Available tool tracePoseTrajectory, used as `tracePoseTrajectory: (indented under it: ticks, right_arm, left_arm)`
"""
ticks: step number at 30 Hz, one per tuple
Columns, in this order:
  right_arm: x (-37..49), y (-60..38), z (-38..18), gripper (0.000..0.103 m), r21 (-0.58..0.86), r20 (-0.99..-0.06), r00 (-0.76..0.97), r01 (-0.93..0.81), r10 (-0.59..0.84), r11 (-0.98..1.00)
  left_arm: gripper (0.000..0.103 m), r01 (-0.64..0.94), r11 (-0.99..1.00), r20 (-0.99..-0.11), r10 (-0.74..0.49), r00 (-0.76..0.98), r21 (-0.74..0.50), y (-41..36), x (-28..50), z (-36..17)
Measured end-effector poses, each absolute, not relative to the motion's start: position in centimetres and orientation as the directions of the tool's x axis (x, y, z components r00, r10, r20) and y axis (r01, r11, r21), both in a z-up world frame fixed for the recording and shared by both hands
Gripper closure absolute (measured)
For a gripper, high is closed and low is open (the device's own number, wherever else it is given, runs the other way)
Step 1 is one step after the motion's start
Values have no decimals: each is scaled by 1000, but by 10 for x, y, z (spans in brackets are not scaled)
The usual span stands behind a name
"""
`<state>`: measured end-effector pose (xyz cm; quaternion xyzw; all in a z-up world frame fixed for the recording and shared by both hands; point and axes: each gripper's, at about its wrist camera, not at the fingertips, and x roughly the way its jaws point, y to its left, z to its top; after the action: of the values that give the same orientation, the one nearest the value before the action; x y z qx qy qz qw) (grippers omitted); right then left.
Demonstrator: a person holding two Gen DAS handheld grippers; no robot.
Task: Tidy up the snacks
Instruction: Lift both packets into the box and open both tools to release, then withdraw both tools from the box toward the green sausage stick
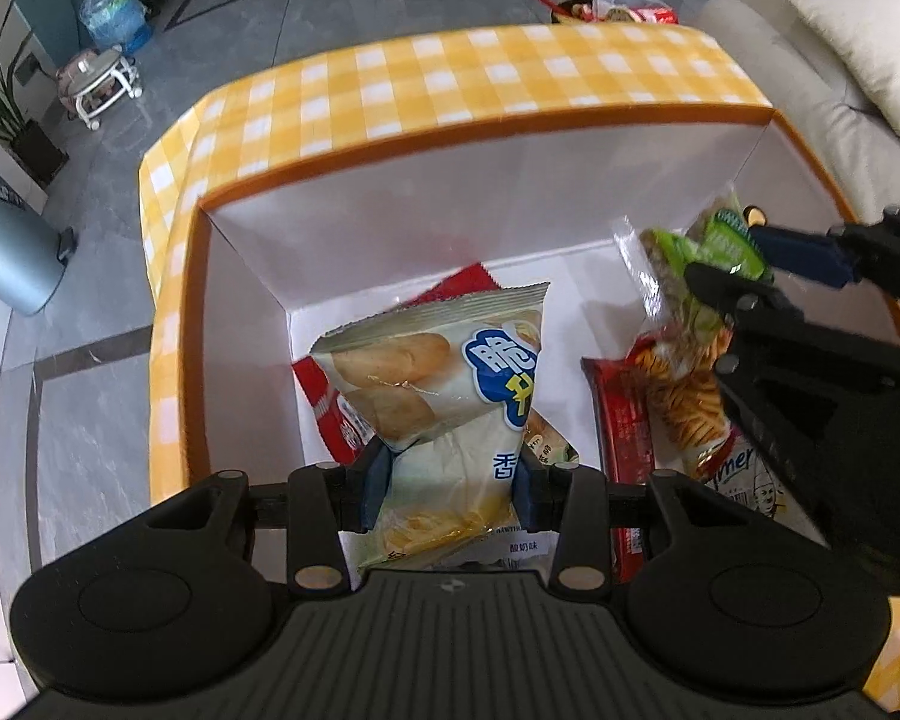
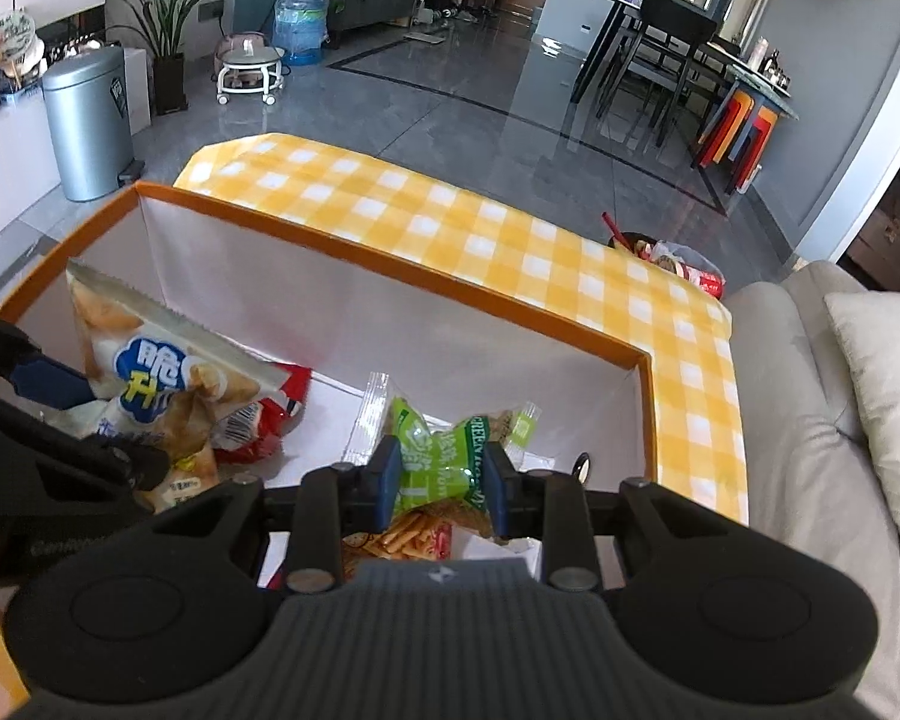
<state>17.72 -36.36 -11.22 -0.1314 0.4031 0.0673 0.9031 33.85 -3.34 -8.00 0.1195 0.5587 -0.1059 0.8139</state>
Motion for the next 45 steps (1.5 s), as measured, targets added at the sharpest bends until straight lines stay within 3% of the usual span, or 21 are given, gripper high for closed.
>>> tracePoseTrajectory:
  ticks: [9,11,14,17,19,23,28,30,45]
  right_arm:
    - [183,-363,-113,77,-206,-755,656,-221,-11,953]
    - [182,-363,-112,77,-214,-750,661,-224,-14,951]
    - [180,-362,-108,67,-213,-748,664,-228,-8,950]
    - [177,-362,-102,62,-215,-740,673,-225,-8,950]
    - [175,-362,-98,55,-212,-735,678,-221,-6,952]
    - [167,-363,-89,41,-209,-723,691,-215,-2,954]
    - [156,-364,-73,37,-205,-707,707,-206,1,957]
    - [150,-365,-65,27,-198,-694,720,-198,5,960]
    - [67,-385,-16,16,-38,-658,747,-155,92,987]
  left_arm:
    - [55,273,961,-944,-53,324,40,-26,339,-82]
    - [51,268,962,-943,-46,329,46,-26,339,-81]
    - [47,269,961,-936,-38,349,61,-25,336,-78]
    - [33,264,961,-924,-31,382,77,-24,333,-69]
    - [29,262,961,-913,-29,407,86,-24,330,-63]
    - [28,251,961,-898,-8,440,114,-22,325,-52]
    - [28,251,959,-878,-3,478,133,-19,314,-35]
    - [28,255,957,-866,-7,499,139,-18,306,-27]
    - [28,266,952,-759,-61,649,151,-12,229,25]
